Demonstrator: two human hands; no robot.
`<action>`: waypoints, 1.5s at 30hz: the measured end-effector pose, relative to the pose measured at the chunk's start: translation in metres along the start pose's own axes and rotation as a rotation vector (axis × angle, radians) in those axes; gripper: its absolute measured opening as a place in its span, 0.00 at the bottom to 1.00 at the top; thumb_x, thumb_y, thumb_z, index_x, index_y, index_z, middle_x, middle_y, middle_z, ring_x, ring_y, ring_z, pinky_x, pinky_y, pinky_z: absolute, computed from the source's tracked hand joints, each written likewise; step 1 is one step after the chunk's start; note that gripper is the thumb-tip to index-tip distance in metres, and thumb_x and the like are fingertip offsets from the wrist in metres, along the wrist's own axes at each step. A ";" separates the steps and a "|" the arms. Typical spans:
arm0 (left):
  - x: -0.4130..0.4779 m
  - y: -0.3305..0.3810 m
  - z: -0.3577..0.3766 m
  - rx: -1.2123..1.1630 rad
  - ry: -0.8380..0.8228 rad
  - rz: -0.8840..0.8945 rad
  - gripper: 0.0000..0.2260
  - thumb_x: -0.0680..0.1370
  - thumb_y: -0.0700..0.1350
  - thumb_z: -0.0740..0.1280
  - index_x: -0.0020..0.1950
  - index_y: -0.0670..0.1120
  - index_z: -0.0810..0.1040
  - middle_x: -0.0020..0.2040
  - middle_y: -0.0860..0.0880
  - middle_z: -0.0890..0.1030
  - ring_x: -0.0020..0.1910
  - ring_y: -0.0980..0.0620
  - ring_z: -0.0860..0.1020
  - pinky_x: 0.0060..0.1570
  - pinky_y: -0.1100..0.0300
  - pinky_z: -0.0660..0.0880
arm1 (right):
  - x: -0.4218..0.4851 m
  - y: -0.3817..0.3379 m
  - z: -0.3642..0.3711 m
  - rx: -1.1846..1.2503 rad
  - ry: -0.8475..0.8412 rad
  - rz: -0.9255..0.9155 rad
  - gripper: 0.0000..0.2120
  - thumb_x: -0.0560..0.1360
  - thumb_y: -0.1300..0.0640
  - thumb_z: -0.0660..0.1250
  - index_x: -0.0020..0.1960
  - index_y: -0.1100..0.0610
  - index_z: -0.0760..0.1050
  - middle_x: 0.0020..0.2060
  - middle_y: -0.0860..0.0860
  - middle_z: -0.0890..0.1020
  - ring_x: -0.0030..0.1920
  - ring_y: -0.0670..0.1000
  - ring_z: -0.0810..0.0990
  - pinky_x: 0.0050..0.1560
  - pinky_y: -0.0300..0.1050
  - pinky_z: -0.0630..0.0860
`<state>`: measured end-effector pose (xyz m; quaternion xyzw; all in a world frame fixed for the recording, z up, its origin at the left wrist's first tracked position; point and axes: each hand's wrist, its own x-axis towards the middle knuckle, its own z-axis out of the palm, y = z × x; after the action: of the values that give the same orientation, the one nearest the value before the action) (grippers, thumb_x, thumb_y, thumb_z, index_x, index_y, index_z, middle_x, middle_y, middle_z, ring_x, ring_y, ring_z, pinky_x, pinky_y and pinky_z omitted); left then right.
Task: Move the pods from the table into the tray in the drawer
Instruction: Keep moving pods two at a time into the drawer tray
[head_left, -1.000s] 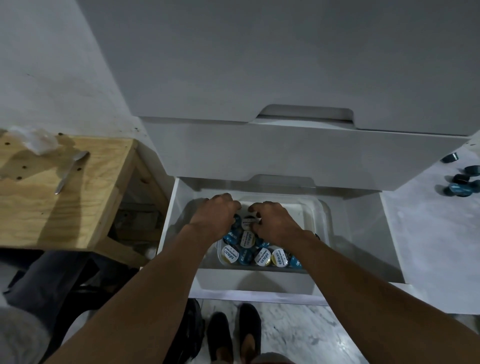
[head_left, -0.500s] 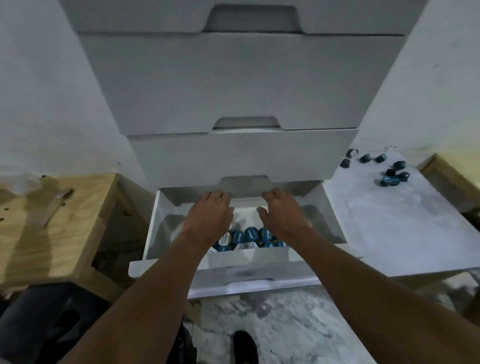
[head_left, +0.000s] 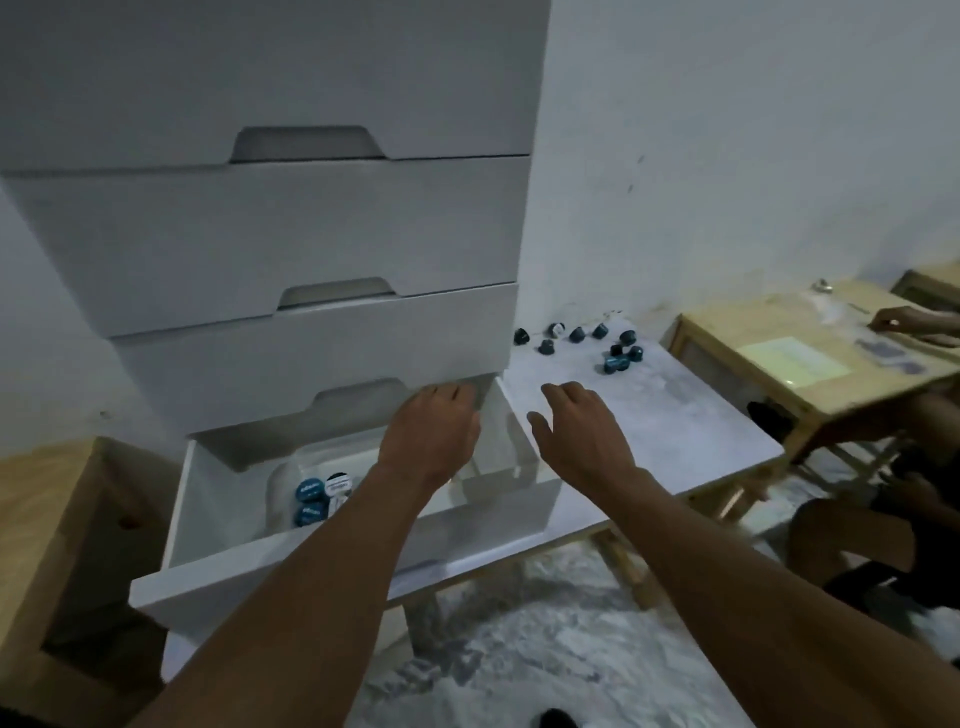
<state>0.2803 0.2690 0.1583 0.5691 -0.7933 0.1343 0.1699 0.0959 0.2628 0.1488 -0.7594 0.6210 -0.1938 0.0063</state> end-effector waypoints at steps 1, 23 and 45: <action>0.008 0.010 0.003 -0.022 -0.008 0.017 0.09 0.66 0.42 0.74 0.43 0.41 0.80 0.36 0.43 0.81 0.33 0.42 0.80 0.29 0.57 0.75 | 0.000 0.012 -0.003 0.001 0.008 0.018 0.18 0.79 0.52 0.59 0.64 0.61 0.71 0.58 0.60 0.77 0.57 0.61 0.74 0.56 0.52 0.71; 0.228 0.227 0.155 -0.173 -0.126 -0.077 0.15 0.79 0.47 0.60 0.62 0.42 0.74 0.54 0.44 0.78 0.48 0.45 0.77 0.45 0.54 0.74 | 0.117 0.329 -0.013 0.043 -0.104 0.078 0.19 0.79 0.50 0.61 0.66 0.56 0.70 0.63 0.54 0.75 0.60 0.54 0.75 0.60 0.47 0.73; 0.346 0.170 0.323 -0.306 -0.397 -0.224 0.12 0.79 0.47 0.62 0.61 0.47 0.73 0.56 0.48 0.75 0.53 0.49 0.76 0.49 0.58 0.74 | 0.278 0.365 0.123 0.154 -0.477 0.124 0.19 0.78 0.55 0.64 0.68 0.52 0.69 0.66 0.54 0.72 0.63 0.54 0.74 0.65 0.46 0.70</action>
<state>-0.0204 -0.1055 0.0080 0.6362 -0.7541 -0.1210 0.1092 -0.1678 -0.1116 0.0231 -0.7415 0.6306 -0.0552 0.2224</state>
